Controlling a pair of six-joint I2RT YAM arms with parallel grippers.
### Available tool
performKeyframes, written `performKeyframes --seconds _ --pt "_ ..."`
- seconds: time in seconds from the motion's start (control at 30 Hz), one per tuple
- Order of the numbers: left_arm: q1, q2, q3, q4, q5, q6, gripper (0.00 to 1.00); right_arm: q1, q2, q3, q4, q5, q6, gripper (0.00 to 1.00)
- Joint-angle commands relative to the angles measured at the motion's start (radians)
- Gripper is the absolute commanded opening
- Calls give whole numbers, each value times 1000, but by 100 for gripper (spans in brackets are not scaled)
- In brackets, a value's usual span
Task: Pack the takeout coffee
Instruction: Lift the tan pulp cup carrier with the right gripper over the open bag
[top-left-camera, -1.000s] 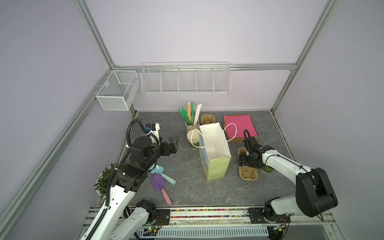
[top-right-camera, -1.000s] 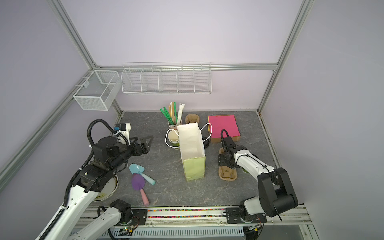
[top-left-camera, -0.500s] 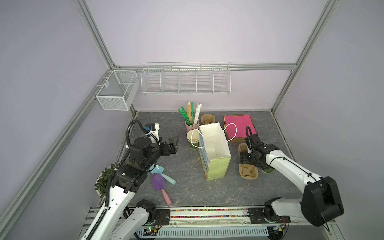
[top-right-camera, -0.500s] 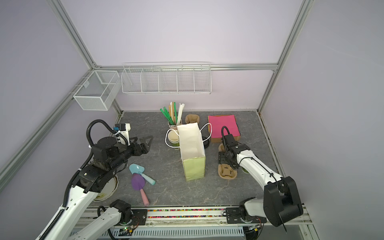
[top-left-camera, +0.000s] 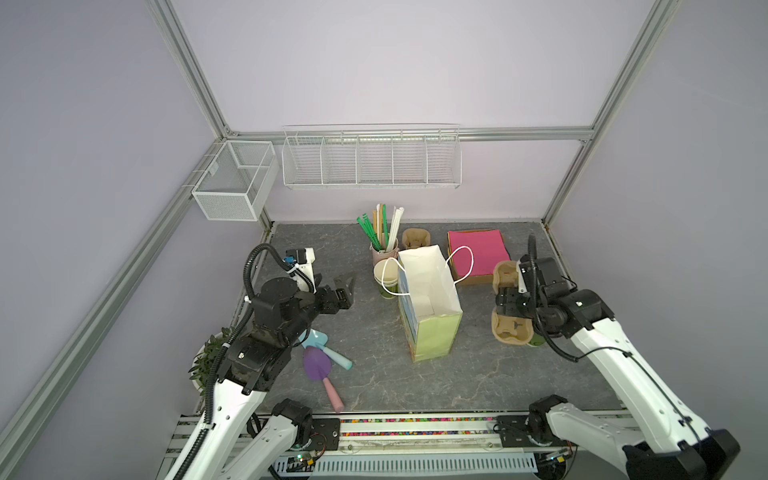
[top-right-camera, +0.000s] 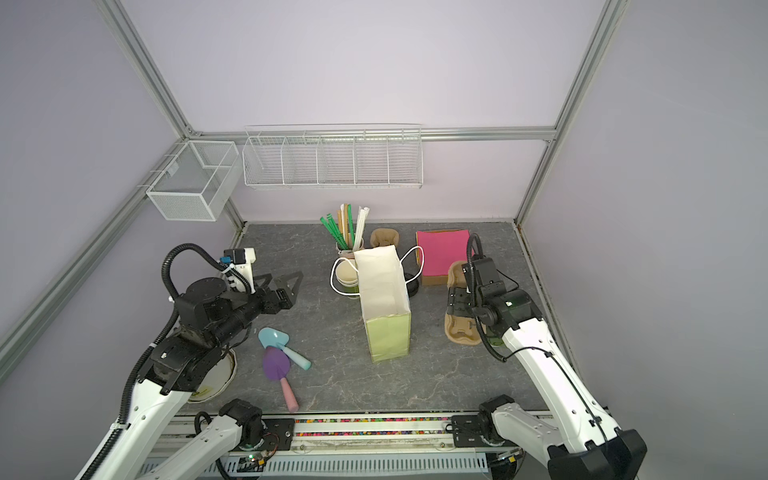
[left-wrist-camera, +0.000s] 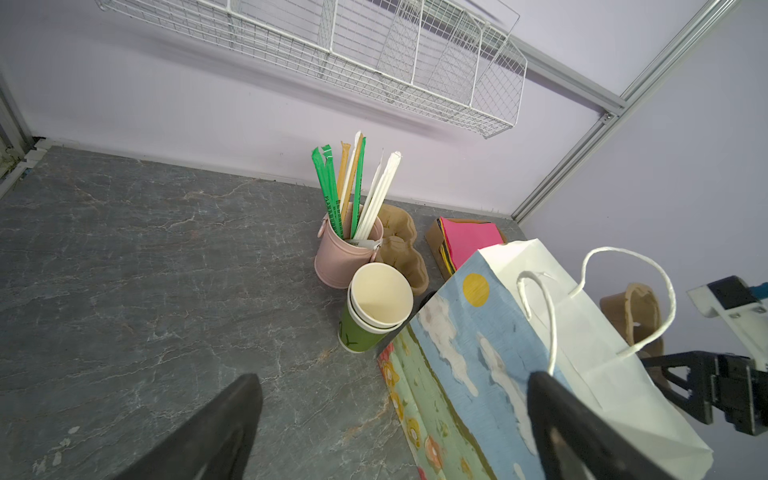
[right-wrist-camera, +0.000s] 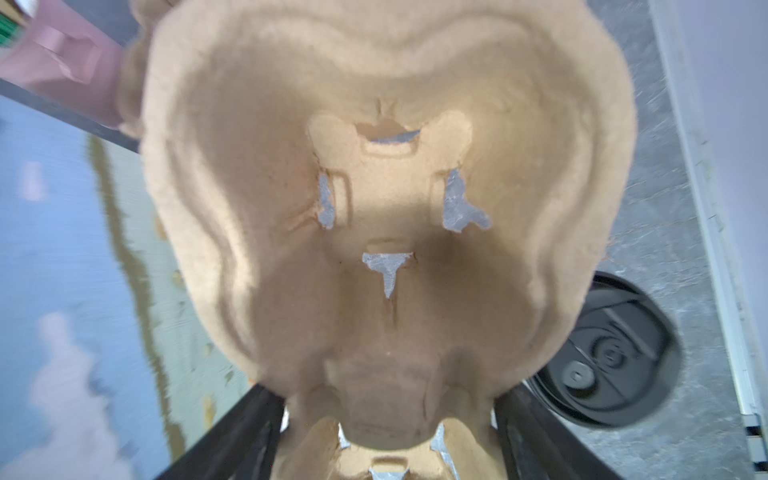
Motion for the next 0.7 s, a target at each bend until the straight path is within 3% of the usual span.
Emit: performKeyframes --seconds 0.0,0.37,0.67 --pt "4 -8 -8 7 10 7 99 13 -44 71 -90 -1 -24 80" --pt "4 -11 -10 8 16 0 99 78 -46 317 -124 -99 -55 80" --pt "3 -5 -11 10 15 -2 99 199 62 512 -117 -157 -21 79"
